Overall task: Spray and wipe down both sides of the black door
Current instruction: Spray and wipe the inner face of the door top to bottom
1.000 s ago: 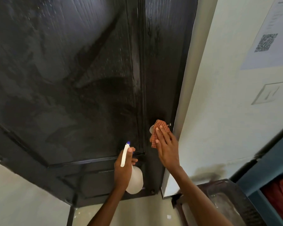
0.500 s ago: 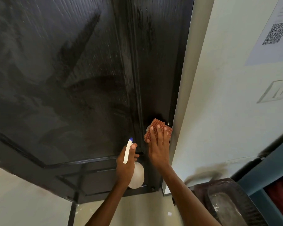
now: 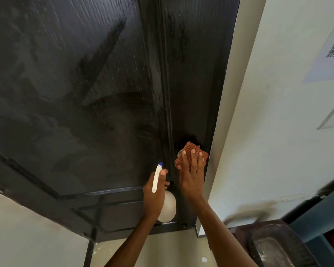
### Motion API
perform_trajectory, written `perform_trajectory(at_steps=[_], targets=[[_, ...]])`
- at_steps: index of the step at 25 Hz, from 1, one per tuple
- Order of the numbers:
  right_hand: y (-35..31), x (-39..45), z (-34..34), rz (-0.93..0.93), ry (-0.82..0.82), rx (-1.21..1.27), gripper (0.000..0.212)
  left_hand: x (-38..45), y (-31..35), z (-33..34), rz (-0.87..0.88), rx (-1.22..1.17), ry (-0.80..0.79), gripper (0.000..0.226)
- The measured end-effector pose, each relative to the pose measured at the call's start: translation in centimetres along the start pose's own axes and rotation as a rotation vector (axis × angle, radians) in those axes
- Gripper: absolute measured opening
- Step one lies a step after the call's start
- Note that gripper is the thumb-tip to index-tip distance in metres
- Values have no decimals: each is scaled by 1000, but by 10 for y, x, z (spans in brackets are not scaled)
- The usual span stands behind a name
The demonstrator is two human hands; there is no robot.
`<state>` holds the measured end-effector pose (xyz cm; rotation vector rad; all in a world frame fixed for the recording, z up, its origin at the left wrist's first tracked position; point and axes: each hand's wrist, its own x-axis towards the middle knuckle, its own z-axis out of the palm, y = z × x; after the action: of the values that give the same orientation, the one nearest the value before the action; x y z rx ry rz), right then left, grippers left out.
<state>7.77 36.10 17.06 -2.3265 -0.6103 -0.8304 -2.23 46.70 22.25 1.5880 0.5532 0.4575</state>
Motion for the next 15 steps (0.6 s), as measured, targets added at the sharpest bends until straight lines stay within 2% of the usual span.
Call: perform_trajectory(at_steps=[3, 6, 13, 15], targets=[[1, 5, 2, 1, -27, -9, 81, 0, 3, 2, 0, 8, 2, 50], [3, 5, 4, 20, -71, -26, 71, -4, 7, 1, 2, -3, 16, 55], [0, 4, -1, 72, -124, -39, 70, -24, 14, -6, 11, -11, 36, 58], [-1, 4, -3, 93, -136, -29, 68, -31, 13, -11, 2, -26, 38, 52]])
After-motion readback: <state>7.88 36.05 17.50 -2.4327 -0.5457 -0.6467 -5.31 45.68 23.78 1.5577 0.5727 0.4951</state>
